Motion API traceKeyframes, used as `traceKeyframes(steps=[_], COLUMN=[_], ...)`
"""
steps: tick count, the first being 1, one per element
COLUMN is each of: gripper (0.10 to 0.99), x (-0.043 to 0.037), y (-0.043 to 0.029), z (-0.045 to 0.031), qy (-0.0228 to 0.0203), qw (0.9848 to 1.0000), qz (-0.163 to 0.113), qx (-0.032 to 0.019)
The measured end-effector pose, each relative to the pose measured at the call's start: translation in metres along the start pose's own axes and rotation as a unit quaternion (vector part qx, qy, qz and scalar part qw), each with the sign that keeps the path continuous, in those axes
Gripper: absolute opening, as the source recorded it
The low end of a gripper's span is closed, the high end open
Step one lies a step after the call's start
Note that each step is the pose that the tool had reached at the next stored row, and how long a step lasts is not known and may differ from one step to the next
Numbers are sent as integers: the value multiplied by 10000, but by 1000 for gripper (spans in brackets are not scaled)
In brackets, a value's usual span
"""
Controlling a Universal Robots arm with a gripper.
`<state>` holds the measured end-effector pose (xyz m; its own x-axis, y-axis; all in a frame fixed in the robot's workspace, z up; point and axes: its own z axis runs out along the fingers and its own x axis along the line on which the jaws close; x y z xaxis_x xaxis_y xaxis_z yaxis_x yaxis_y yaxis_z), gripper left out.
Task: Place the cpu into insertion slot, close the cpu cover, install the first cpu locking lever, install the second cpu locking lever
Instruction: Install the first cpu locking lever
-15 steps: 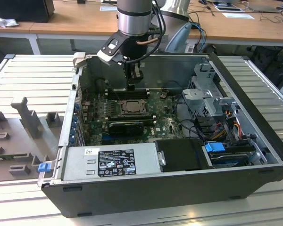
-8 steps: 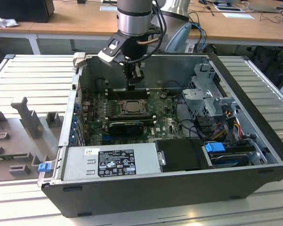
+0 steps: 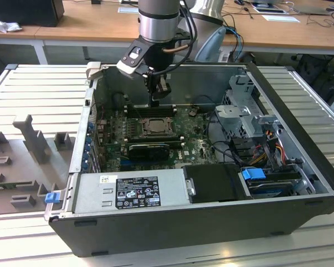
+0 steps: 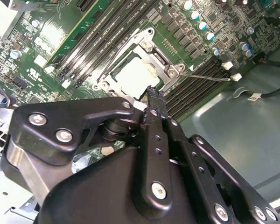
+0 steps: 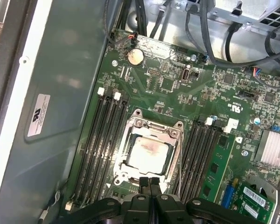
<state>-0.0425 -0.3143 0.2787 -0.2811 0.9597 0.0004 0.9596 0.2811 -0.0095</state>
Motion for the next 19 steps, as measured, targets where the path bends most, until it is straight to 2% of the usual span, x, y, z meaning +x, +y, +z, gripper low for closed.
traceKeyframes(steps=[19], gripper=[106], x=[0], y=[0], z=[0], qy=[-4], qw=[9992], qz=[-404], qx=[0])
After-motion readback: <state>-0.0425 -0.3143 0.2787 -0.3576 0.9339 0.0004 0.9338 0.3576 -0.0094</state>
